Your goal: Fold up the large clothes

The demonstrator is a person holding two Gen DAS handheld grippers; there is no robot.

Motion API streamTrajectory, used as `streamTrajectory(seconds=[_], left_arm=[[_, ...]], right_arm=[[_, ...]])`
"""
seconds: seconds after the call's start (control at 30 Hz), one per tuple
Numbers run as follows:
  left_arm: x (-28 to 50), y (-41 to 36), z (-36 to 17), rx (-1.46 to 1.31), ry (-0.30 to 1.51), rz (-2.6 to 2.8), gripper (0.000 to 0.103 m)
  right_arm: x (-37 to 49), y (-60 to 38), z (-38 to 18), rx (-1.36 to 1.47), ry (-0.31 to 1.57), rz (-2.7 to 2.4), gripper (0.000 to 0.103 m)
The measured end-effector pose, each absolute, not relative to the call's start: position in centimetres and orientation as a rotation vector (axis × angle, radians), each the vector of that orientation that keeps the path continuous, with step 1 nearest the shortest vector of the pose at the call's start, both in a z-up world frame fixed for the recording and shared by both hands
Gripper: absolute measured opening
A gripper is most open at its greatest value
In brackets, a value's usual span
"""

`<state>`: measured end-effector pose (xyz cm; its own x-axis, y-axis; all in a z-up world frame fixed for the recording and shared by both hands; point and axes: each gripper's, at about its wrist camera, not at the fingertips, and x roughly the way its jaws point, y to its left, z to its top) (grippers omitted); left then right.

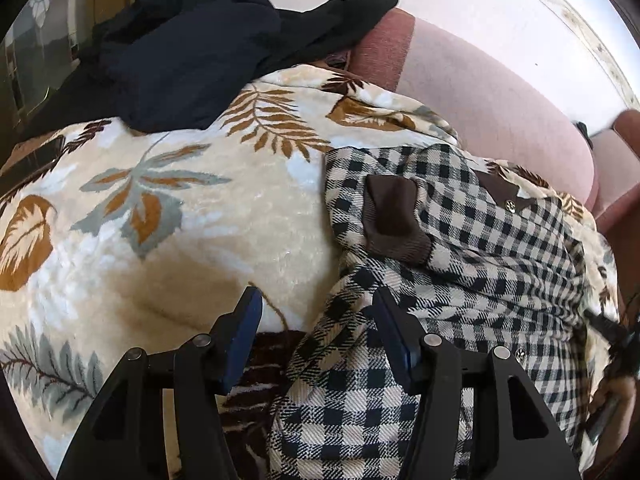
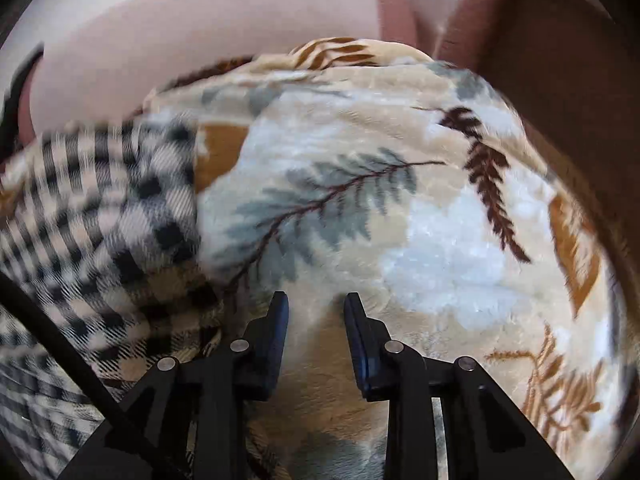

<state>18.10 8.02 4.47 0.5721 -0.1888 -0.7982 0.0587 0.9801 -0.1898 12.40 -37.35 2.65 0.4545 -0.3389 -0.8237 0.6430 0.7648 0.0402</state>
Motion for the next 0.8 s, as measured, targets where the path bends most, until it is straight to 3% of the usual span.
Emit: streamTrajectory(seconds=[0.17,0.5,0.7,0.8], left_arm=[[17.9,6.6,4.1,-0.113,0.952,-0.179,0.056],[19.1,2.7,2.0,0.013,0.952,-0.193,0.057],[19.1,4.3,2.9,-0.049,0.977,-0.206,0.057],[18.7,6.1,3.8,-0.091,0.968,-0.185,0.06]], right_arm=[[13.0,-33.5,6.4,0.352,0.737,-0.441,0.031],[17.2,-26.9,1.3,0.173,0.973,-0.186,0.03],[16.4,-26.3,3.1,0.098,0.919,-0.268,0.034],[15.5,-26.6,4.1,0.212,0.884,-0.181,0.034]])
